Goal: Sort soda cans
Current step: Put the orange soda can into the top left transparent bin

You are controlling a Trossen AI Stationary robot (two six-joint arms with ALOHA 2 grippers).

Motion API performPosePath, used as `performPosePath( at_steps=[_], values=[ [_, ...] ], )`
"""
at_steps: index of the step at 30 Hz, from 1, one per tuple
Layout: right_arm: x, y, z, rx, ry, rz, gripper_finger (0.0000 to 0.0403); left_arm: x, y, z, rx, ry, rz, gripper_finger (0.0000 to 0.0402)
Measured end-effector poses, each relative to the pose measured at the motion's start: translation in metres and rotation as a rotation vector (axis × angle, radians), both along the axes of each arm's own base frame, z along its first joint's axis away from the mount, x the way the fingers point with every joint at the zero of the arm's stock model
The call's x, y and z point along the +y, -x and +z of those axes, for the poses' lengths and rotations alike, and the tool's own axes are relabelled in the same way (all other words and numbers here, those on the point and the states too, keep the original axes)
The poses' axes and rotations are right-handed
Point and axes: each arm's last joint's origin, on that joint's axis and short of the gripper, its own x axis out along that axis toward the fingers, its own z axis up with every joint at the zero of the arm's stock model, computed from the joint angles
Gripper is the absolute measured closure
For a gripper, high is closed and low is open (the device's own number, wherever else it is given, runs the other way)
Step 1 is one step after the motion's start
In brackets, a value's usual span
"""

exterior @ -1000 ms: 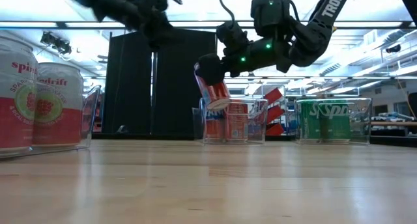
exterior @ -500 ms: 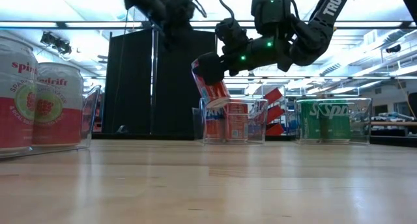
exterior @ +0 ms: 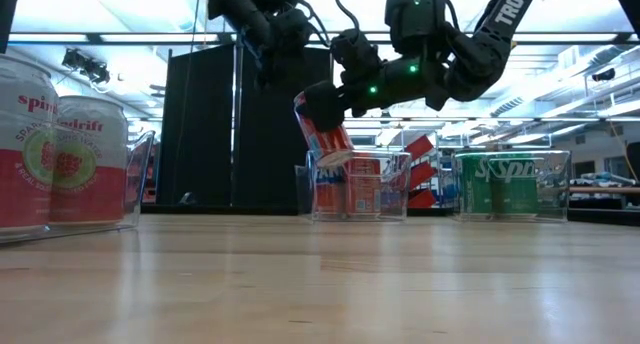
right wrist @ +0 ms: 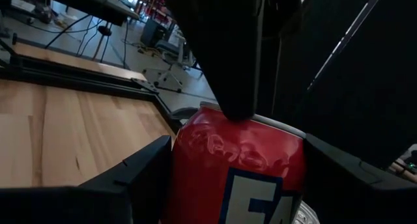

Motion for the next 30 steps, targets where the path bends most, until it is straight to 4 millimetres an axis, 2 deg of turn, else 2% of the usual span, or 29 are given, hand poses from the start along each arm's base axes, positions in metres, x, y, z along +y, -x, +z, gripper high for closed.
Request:
performPosePath(
  at_steps=[17, 30],
  values=[
    [0.0007, -0.0006, -0.0009, 0.008, -0.003, 0.03, 0.0116, 0.0048, 0.0036, -0.0056, 0.04, 0.048, 0.022, 0.0142],
    [0.0008, -0.0006, -0.0002, 0.0, -0.002, 0.031, 0.0116, 0.0038, 0.0058, -0.0017, 0.049, 0.037, 0.013, 0.0142]
  ],
)
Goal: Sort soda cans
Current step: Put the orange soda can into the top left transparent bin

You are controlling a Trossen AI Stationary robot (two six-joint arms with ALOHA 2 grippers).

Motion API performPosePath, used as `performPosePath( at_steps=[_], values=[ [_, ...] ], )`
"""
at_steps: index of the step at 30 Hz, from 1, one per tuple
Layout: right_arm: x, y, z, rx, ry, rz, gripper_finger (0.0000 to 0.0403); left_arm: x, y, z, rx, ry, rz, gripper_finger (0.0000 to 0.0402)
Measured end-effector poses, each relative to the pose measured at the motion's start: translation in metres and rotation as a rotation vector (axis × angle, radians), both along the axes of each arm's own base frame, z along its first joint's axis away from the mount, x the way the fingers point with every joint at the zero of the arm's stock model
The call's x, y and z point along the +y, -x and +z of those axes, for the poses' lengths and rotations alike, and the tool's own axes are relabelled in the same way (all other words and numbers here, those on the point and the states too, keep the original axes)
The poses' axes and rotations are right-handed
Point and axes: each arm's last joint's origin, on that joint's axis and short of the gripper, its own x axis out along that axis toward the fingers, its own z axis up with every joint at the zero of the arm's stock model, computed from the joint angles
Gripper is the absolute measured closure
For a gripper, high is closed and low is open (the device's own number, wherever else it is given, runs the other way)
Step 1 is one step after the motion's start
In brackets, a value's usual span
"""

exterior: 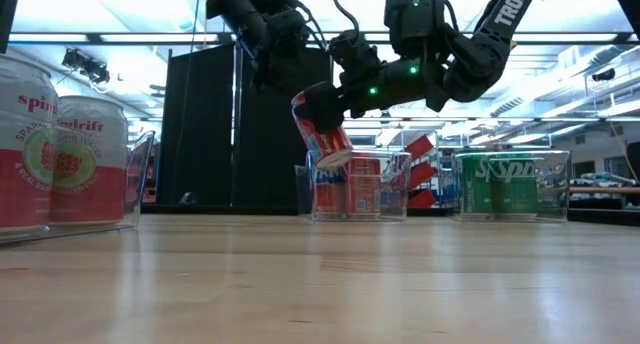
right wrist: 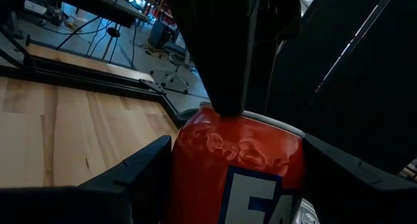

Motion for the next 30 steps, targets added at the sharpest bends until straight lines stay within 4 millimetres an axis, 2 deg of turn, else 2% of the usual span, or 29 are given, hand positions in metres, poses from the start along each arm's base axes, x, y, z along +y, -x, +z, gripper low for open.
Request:
performPosePath(
  at_steps=[8, 12, 16, 22, 25, 30],
  values=[
    [0.0, 0.0, 0.001, -0.01, 0.001, -0.004, 0.0116, -0.001, 0.006, 0.02, 0.045, -0.022, -0.006, 0.0143],
    [0.0, 0.0, 0.001, -0.008, 0.0, -0.004, 0.0116, -0.003, 0.008, 0.022, 0.057, -0.01, -0.01, 0.0166],
    [0.0, 0.0, 0.0, -0.003, 0.0, -0.005, 0.0116, -0.003, 0.007, 0.022, 0.055, -0.007, -0.006, 0.0234],
    [0.0, 0.0, 0.0, -0.002, 0.0, -0.004, 0.0116, -0.004, 0.008, 0.021, 0.063, 0.005, -0.008, 0.0383],
    [0.0, 0.0, 0.0, -0.002, 0.0, -0.004, 0.0116, -0.005, 0.007, 0.021, 0.06, -0.011, -0.022, 0.0385],
    [0.0, 0.0, 0.0, -0.001, 0.0, -0.005, 0.0116, -0.01, 0.004, 0.021, 0.077, -0.052, -0.066, 0.0347]
  ],
)
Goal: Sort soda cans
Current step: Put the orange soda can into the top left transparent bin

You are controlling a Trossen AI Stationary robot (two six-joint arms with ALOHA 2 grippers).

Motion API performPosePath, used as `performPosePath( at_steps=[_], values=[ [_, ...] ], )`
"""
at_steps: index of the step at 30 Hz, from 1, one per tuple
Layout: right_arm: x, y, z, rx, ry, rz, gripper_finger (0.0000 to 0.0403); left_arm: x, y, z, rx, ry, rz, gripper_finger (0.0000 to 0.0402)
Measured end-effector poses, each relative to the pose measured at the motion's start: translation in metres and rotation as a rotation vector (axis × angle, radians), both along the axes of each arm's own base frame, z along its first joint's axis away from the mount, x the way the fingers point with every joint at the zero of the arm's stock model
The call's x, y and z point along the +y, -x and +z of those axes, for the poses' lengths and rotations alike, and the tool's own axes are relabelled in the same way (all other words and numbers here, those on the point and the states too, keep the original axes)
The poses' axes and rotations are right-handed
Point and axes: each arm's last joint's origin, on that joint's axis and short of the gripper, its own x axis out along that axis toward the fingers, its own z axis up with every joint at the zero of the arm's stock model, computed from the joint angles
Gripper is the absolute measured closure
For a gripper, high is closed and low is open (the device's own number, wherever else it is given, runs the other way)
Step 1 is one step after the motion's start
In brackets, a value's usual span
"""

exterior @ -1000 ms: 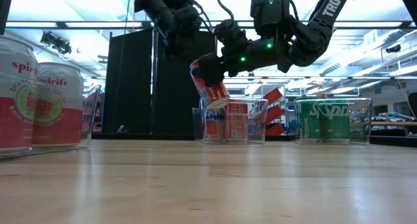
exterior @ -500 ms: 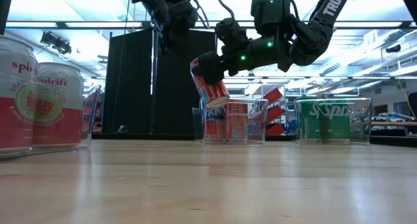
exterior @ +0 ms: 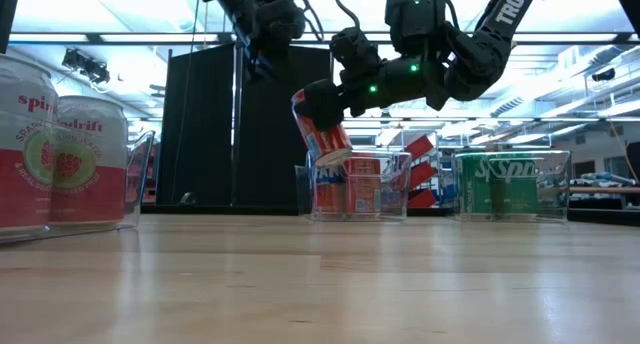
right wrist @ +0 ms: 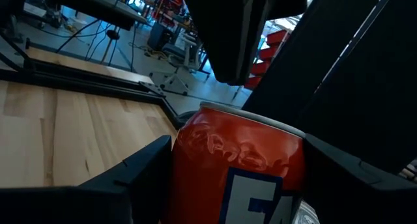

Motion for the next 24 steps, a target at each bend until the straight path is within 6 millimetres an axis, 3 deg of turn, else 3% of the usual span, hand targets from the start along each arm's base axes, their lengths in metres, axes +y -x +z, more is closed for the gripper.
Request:
performPosePath(
  at_steps=[12, 16, 24],
  values=[
    [0.0, 0.0, 0.0, -0.001, -0.003, 0.015, 0.0116, -0.001, -0.006, 0.004, -0.078, 0.057, 0.096, 0.0161],
    [0.001, 0.0, 0.0, 0.0, -0.002, 0.026, 0.0116, -0.002, -0.008, 0.0, -0.07, 0.111, 0.083, 0.0139],
    [0.0, 0.0, -0.002, 0.018, -0.005, 0.024, 0.0116, 0.01, -0.016, -0.018, -0.026, 0.142, 0.101, 0.0137]
  ],
)
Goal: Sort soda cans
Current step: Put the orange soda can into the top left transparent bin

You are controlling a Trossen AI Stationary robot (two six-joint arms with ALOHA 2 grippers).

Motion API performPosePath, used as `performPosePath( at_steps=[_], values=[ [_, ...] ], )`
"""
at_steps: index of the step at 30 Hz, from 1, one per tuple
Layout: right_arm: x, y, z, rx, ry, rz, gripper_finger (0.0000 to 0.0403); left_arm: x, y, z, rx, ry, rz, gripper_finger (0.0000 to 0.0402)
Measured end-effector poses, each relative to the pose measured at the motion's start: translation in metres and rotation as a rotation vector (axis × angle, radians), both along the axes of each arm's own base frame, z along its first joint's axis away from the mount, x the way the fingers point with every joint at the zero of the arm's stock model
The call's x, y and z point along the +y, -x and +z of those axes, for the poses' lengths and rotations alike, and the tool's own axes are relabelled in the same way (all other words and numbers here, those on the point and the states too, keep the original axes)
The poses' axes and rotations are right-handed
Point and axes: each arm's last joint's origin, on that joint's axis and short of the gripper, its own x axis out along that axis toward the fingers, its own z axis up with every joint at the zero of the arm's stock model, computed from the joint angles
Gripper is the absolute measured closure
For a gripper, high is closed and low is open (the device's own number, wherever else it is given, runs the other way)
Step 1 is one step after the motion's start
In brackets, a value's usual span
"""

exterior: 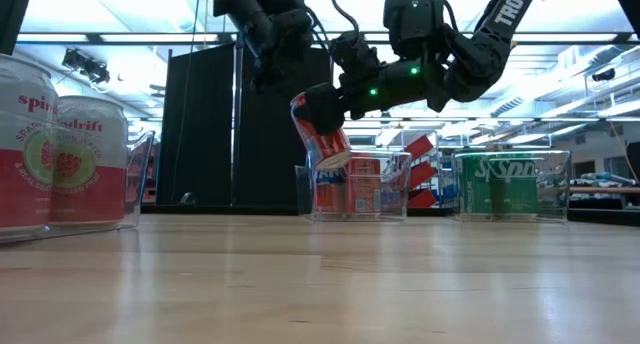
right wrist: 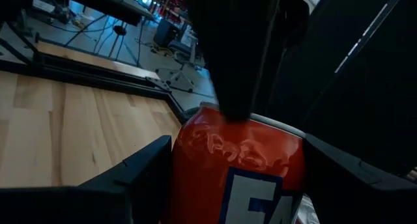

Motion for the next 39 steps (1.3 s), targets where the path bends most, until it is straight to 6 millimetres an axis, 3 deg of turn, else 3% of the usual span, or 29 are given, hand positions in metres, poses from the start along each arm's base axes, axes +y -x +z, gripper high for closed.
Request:
performPosePath(
  at_steps=[11, 23, 39],
  values=[
    [0.001, 0.0, 0.0, 0.003, -0.003, 0.005, 0.0116, 0.003, 0.0, -0.002, 0.029, 0.025, 0.006, 0.0137],
    [0.0, 0.0, -0.006, 0.05, -0.008, 0.002, 0.0116, 0.006, -0.006, -0.017, 0.086, 0.057, -0.015, 0.0137],
    [0.0, 0.0, -0.001, 0.016, -0.007, 0.005, 0.0115, 0.007, 0.0, 0.011, 0.097, 0.01, -0.018, 0.014]
  ],
)
